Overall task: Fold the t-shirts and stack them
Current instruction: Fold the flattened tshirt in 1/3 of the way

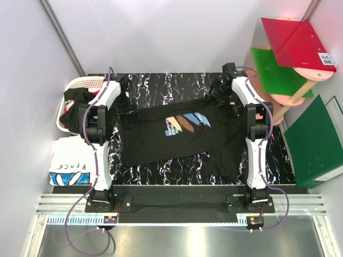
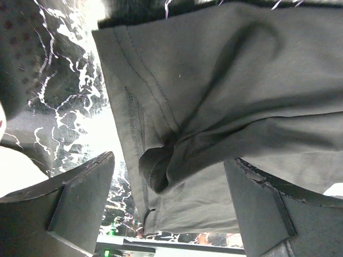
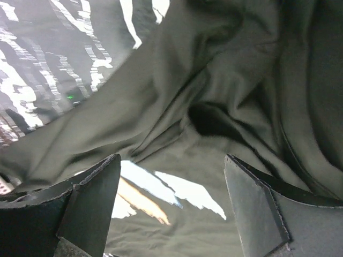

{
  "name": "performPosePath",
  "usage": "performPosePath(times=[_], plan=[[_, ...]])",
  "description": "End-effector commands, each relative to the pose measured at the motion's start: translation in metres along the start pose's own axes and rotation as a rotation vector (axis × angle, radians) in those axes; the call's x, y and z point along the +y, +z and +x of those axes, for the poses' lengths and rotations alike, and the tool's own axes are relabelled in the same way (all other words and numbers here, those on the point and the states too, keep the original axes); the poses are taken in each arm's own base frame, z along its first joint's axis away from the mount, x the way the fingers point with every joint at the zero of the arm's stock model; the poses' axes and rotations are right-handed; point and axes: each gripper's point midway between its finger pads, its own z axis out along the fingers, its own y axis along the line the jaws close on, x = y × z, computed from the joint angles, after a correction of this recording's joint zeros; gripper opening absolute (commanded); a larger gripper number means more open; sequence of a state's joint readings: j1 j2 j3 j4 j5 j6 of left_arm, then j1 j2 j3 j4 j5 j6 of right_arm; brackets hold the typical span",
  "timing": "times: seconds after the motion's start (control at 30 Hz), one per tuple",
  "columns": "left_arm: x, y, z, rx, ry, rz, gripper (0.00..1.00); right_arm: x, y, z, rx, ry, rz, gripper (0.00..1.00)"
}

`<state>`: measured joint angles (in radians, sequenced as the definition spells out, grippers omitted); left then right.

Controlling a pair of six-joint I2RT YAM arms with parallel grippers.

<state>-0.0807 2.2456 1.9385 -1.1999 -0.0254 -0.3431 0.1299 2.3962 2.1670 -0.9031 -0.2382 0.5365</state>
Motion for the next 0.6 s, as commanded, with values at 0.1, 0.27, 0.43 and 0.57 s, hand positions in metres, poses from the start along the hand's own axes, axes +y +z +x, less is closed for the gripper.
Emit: performPosePath(times=[0.1, 0.27, 0.43, 0.57], plan=[[-0.005, -0.008, -0.004, -0.042, 0.013, 0.035, 0.78, 0.015, 0.022, -0.007, -0.004, -0.025, -0.038, 0.83], [-0.004, -0.007, -0.001, -0.034, 0.015, 0.031, 0.29, 0.017, 0.029, -0.003, 0.024, -0.014, -0.052, 0.03], [-0.001, -0.002, 0.004, -0.016, 0.01, 0.018, 0.0, 0.023, 0.004, 0.002, 0.018, -0.049, -0.043, 0.0], [0.0, 0.0, 0.007, -0.006, 0.008, 0.011, 0.0, 0.021, -0.025, 0.012, 0.011, -0.065, -0.025, 0.0]])
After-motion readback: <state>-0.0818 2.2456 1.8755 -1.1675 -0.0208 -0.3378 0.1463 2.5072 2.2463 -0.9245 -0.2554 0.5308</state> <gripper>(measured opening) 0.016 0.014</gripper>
